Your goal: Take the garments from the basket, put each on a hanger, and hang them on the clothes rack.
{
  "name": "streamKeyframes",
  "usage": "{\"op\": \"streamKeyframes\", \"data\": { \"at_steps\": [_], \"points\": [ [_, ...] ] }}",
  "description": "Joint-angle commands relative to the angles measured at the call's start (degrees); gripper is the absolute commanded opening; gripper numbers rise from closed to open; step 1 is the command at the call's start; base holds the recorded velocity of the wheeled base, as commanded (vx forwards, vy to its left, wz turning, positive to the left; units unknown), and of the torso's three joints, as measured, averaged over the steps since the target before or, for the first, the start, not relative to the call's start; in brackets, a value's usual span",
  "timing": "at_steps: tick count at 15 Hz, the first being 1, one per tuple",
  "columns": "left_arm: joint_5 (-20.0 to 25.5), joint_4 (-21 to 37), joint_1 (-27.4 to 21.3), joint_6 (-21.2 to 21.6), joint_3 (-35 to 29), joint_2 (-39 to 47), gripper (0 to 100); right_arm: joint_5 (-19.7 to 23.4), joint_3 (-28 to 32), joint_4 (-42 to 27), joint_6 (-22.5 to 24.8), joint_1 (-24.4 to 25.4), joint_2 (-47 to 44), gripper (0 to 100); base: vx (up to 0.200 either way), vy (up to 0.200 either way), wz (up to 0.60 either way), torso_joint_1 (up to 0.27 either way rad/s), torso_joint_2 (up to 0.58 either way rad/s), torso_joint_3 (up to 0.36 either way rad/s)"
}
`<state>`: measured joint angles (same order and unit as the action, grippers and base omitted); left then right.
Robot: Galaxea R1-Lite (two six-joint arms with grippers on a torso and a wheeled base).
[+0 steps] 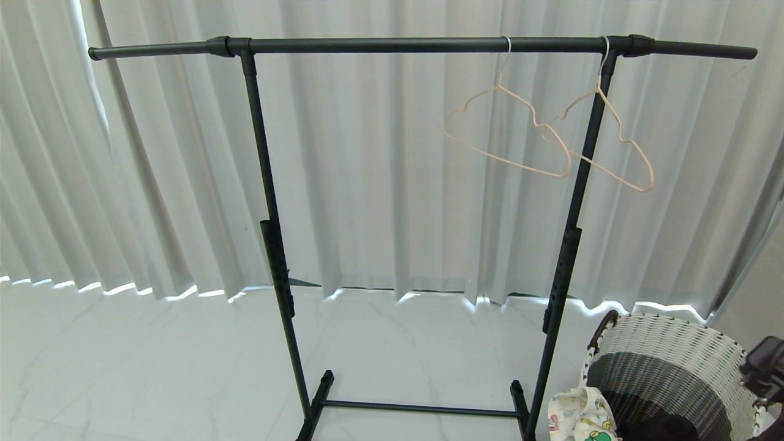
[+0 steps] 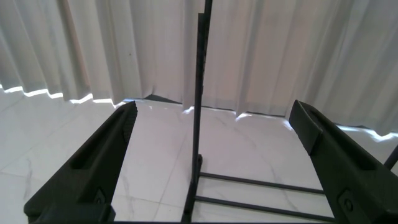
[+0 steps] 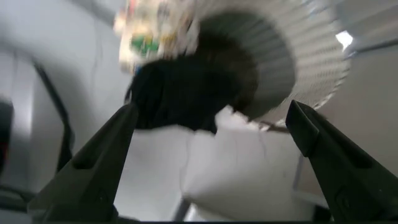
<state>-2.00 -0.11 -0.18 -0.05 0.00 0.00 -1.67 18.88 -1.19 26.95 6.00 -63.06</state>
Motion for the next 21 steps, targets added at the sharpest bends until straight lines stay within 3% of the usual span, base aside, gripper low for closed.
{"op": "streamKeyframes", "data": {
  "at_steps": [1, 7, 10, 13, 16, 17, 21],
  "points": [
    [-0.02, 0.02, 0.01, -0.04, 0.00, 0.00, 100, -1.76, -0.07, 2.78, 5.48, -1.16, -22.02, 100, 0.000, 0.000, 0.00, 0.000, 0.00, 0.000],
    [-0.02, 0.02, 0.01, -0.04, 0.00, 0.00, 100, -4.57, -0.07, 17.63, 6.80, -0.99, -39.42, 100, 0.000, 0.000, 0.00, 0.000, 0.00, 0.000],
    [-0.02, 0.02, 0.01, -0.13, 0.00, 0.00, 100, -5.80, 0.10, 22.02, 8.11, -0.64, -43.90, 100, 0.000, 0.000, 0.00, 0.000, 0.00, 0.000],
    [-0.02, -0.07, 0.01, -0.04, 0.00, 0.00, 100, -6.33, -0.07, 30.99, 8.20, 0.07, -50.76, 100, 0.000, 0.000, 0.00, 0.000, 0.00, 0.000],
    [-0.02, 0.02, 0.01, -0.04, 0.00, 0.00, 100, -9.49, 0.01, 36.35, 8.20, -0.02, -54.71, 100, 0.000, 0.000, 0.00, 0.000, 0.00, 0.000],
    [-0.02, 0.02, 0.01, -0.04, 0.00, 0.00, 100, -9.49, 0.10, 36.79, 8.20, -0.02, -54.80, 0, 0.000, 0.000, 0.00, 0.000, 0.00, 0.000],
    [-0.02, -0.07, 0.01, -0.04, 0.00, 0.00, 100, -9.40, -0.25, 37.32, 8.20, -0.02, -53.31, 0, 0.000, 0.000, 0.00, 0.000, 0.00, 0.000]
  ]
}}
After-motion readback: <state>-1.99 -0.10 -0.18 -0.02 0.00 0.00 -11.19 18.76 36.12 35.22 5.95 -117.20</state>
